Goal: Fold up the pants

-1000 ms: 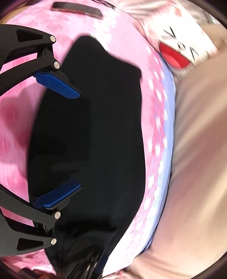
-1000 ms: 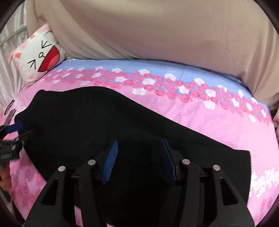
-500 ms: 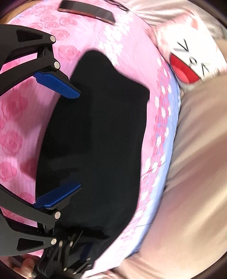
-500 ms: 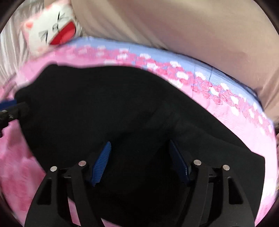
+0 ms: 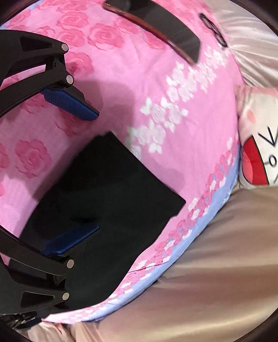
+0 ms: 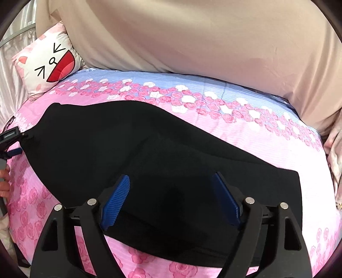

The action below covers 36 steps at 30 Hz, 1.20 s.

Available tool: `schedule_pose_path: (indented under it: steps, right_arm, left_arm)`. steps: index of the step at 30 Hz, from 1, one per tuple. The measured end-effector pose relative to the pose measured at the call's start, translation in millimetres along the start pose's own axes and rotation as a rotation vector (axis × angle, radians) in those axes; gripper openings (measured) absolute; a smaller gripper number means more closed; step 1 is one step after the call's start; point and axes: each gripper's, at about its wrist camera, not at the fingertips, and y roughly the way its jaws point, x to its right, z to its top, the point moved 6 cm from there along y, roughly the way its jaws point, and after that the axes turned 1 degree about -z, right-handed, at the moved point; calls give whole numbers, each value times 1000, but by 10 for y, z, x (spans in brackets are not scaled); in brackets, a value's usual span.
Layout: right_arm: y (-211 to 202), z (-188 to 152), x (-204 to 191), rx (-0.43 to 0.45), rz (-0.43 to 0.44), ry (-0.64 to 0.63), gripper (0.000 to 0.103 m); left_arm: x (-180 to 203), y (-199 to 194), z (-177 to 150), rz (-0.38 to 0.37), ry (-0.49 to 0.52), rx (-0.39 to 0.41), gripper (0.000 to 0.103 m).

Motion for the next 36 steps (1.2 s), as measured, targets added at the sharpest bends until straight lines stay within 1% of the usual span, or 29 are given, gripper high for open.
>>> schedule_pose_path:
  steps: [1, 2, 3, 4, 5, 6, 7, 8, 9, 11, 13, 17, 19, 20, 23, 24, 25, 26, 27, 28, 30, 32, 34, 36]
  right_arm:
    - [-11, -22, 28, -2, -4, 7, 78]
    - [-14, -34, 46, -3, -8, 12, 79]
    - [-19, -49, 77, -4, -14, 20, 84]
    - [-25, -60, 102, -3, -18, 24, 86]
    - [-35, -71, 128, 0, -23, 27, 88]
    - [-44, -80, 150, 2, -28, 30, 88]
    - [-54, -92, 184, 3, -33, 35, 88]
    - [-62, -105, 221, 3, -35, 42, 88]
    - [-68, -123, 276, 2, -43, 52, 88]
    - [-80, -153, 368, 1, -51, 71, 88]
    - [-103, -196, 491, 5, -59, 96, 88]
    - [-176, -278, 769, 18, -70, 161, 88]
    - [-233, -334, 966, 32, -87, 204, 88]
    - [-263, -369, 1064, 39, -93, 223, 89]
    - [-362, -483, 1339, 61, -118, 282, 89]
    - [-398, -534, 1448, 68, -125, 304, 89]
    - [-439, -595, 1569, 75, -135, 330, 89]
    - [-468, -650, 1674, 80, -142, 349, 89]
    - [-501, -705, 1768, 85, -150, 367, 89]
    - [-550, -785, 1905, 90, -162, 392, 89]
    - [-646, -931, 2139, 99, -180, 438, 89]
    - [-732, -1049, 2316, 105, -191, 477, 89]
    - [-813, -1190, 2511, 108, -203, 525, 89]
    - [-877, -1323, 2674, 109, -214, 555, 89]
  left_arm:
    - [21, 31, 18, 5, 13, 7, 91]
    - [75, 72, 33, 5, 38, 15, 91]
    - [89, 90, 40, 13, 50, 22, 91]
    - [90, 109, 53, 31, 58, 34, 87]
    - [109, 126, 65, 46, 70, 46, 78]
    - [118, 126, 82, 51, 74, 63, 57]
    - [119, 137, 101, 33, 66, 63, 39]
    - [122, 147, 103, -18, 44, 39, 28]
    - [124, 143, 125, -40, 17, 29, 25]
    - [197, 76, 149, -36, 44, 43, 23]
    - [362, -66, 202, -30, 92, 90, 22]
    - [911, -486, 299, -79, 219, 190, 22]
    - [1318, -763, 305, -114, 309, 257, 22]
    - [1582, -928, 277, -144, 367, 291, 22]
    - [2178, -1217, 110, -234, 489, 327, 22]
    - [2486, -1333, -25, -273, 551, 338, 22]
    - [2696, -1398, -142, -300, 596, 340, 22]
    - [2865, -1424, -243, -320, 629, 338, 22]
    - [3122, -1463, -415, -354, 679, 331, 22]
    - [3288, -1486, -559, -379, 716, 321, 22]
    - [3623, -1489, -904, -428, 786, 287, 22]
    - [3873, -1431, -1243, -461, 844, 236, 22]
    - [4099, -1266, -1624, -482, 896, 150, 22]
    - [4238, -1063, -1988, -471, 939, 77, 22]
